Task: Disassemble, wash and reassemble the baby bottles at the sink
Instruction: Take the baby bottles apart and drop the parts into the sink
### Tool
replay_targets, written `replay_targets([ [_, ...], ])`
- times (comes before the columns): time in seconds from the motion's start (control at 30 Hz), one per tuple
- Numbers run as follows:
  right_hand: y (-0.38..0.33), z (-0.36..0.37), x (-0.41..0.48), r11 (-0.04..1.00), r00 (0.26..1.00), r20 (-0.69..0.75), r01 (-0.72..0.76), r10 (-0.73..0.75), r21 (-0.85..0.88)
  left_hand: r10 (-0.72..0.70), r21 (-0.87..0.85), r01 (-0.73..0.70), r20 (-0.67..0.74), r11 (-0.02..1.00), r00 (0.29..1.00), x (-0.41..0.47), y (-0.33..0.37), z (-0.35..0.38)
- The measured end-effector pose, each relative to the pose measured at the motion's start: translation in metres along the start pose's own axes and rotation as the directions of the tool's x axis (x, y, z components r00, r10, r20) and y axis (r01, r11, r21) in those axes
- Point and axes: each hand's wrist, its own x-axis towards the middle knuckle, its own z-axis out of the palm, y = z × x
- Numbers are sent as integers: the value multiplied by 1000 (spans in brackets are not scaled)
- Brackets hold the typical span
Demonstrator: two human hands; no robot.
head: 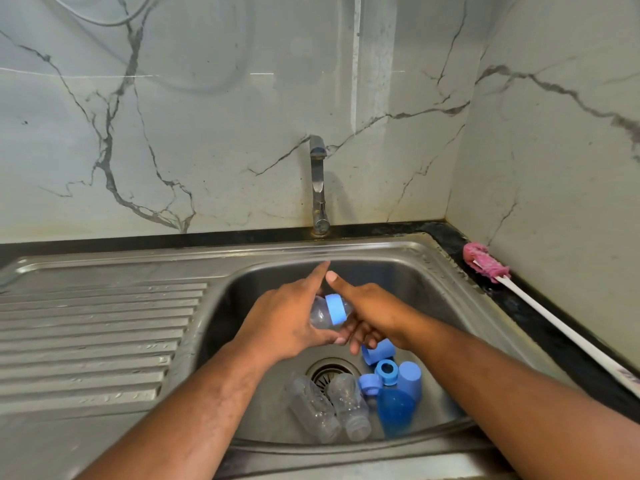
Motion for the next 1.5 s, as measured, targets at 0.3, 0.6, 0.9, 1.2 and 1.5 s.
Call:
replay_targets([
  [0.3,7,-9,7,989,987,-159,13,11,151,-124,-150,129,42,980,991,-1,-21,1],
  [0.6,2,-8,7,974,979,-164,-84,120,211,-22,-19,20,-106,1000,994,0,2,-5],
  [0.9,-12,-5,6,991,904,-418,122,-92,47,-182,-395,136,-81,908,980,2,-1,-13],
  [1.2,-7,-6,3,849,773,-354,490,-527,-195,-215,-765,565,522,309,825,-8,-11,-27],
  [1.5,6,-16,12,957,881,-391,290,-268,-3,-167,-856,354,313,376,935,-5,-25,-7],
])
